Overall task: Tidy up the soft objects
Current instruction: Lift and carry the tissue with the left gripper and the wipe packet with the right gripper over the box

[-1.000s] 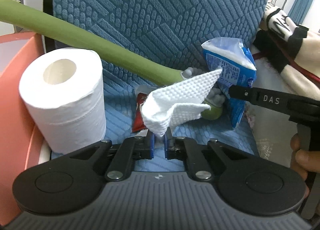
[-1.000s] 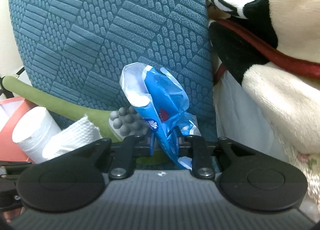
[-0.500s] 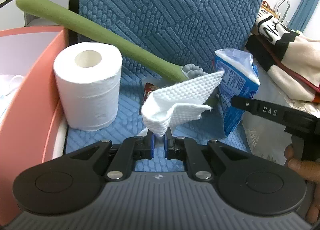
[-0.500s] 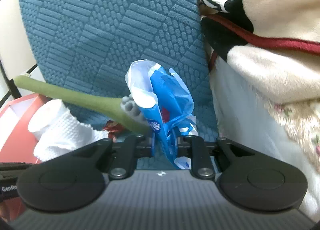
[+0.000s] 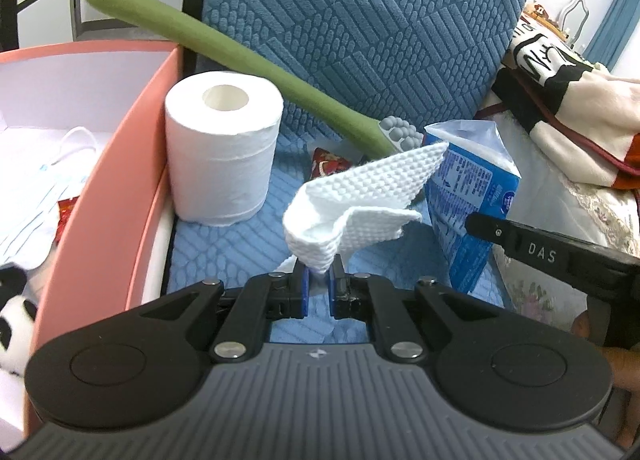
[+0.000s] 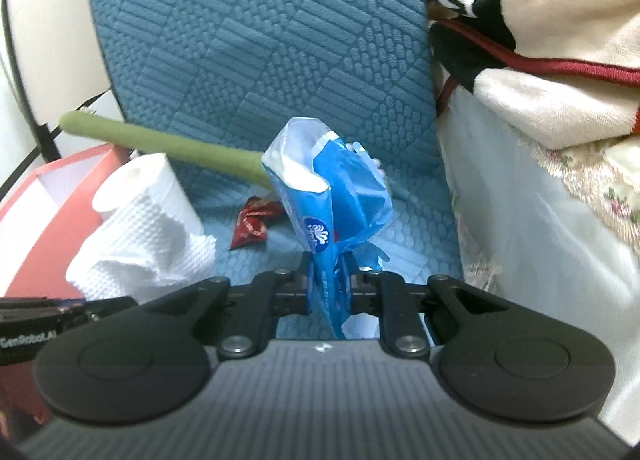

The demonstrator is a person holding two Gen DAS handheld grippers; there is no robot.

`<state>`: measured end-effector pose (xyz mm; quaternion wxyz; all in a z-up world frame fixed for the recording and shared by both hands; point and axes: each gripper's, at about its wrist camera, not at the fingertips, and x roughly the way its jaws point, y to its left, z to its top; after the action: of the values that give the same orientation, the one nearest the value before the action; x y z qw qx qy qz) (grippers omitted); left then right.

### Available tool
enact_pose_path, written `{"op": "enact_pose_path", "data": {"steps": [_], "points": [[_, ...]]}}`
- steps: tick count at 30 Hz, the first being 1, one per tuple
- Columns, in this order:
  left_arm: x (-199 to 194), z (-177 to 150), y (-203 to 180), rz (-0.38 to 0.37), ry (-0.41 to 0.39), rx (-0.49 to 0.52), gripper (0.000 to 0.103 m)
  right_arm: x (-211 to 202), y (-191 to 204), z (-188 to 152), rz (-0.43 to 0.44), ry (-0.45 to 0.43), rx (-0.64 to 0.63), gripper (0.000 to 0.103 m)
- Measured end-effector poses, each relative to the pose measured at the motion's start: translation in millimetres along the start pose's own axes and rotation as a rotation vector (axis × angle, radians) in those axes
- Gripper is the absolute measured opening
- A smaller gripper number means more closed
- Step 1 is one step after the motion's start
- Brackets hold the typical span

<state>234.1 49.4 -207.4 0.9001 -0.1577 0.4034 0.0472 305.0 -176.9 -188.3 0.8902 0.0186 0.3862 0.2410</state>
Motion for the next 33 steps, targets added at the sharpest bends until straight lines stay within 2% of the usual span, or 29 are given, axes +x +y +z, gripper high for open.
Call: {"op": "enact_pose_path", "data": {"steps": [20,33], "points": [[-38.4,-25.7,1.9,0.000,0.071,-0.005,0.011,-56.8,39.7,-47.6,0.010,0.092,0.020,0.017],[-80.2,-11.8,0.7,0.008,0.079,0.017,0.011,-82.8,55.2,-36.8,0.029,0.105,0.040,0.017]]}}
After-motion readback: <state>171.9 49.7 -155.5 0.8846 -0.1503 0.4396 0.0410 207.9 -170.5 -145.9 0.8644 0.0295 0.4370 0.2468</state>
